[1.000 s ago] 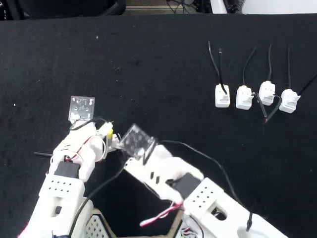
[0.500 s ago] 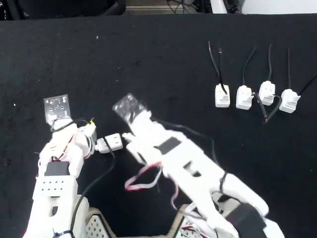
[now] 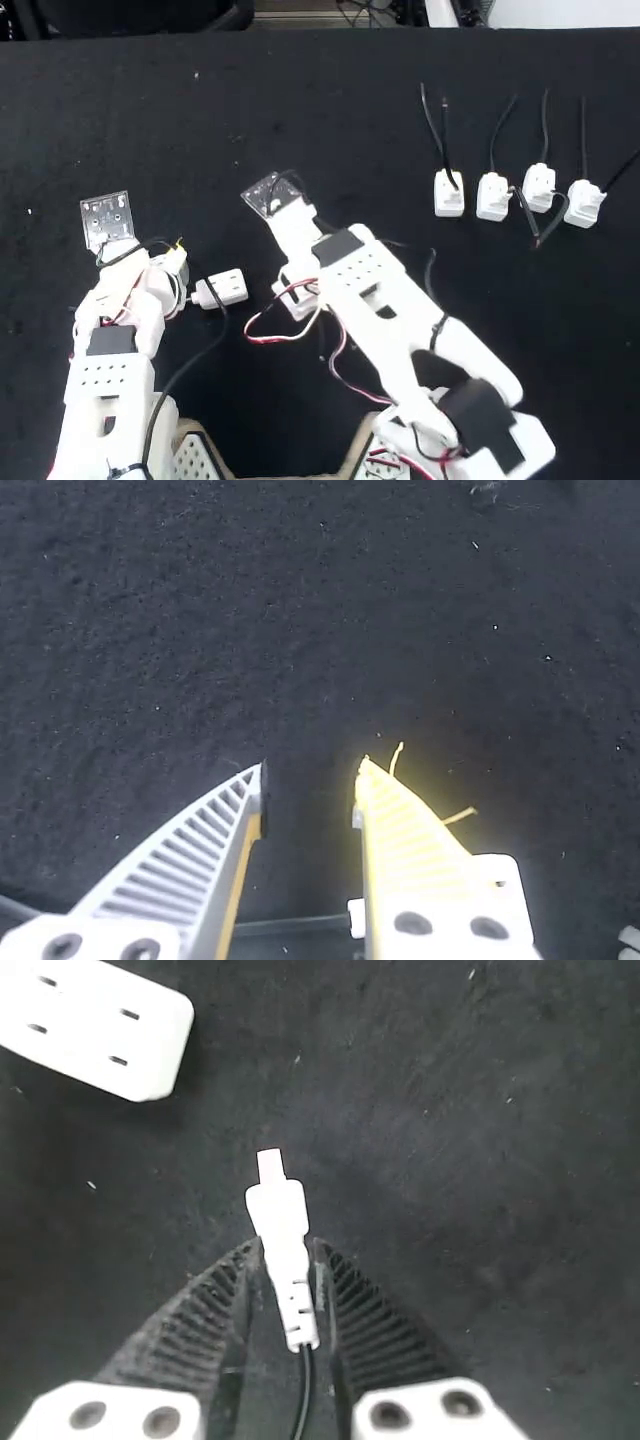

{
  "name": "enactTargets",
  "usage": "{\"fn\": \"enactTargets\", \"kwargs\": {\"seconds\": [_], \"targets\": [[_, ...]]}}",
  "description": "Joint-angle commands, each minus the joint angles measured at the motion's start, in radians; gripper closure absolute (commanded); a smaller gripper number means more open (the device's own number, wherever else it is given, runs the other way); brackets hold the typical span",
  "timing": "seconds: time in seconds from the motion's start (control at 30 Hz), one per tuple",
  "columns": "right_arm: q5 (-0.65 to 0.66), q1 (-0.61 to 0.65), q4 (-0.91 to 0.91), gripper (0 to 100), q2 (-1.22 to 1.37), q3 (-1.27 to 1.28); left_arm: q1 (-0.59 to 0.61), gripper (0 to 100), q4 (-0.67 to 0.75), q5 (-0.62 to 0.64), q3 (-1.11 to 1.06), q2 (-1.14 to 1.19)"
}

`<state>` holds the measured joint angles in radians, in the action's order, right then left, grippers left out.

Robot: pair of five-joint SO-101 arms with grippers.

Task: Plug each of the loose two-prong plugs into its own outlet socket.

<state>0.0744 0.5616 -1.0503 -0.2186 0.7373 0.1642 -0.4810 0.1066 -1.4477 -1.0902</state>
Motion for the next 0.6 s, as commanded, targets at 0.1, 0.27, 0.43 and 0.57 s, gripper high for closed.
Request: {"fn": "enactTargets", "kwargs": {"seconds": [0.1, 0.27, 0.43, 0.57], "targets": [[-0.009, -0.012, -0.020, 98.7, 0.027, -0.110, 0.013, 84, 0.048, 0.015, 0.056, -0.009], [-0.006, 0.043, 0.077, 98.7, -0.122, -0.004, 0.005, 84, 0.049, 0.015, 0.056, -0.008], [-0.008, 0.163, 0.333, 98.8, -0.317, 0.246, -0.001, 84, 0.051, 0.015, 0.056, -0.008], [-0.005, 0.178, 0.543, 98.8, -0.430, 0.404, -0.050, 84, 0.052, 0.008, 0.039, -0.008]]}}
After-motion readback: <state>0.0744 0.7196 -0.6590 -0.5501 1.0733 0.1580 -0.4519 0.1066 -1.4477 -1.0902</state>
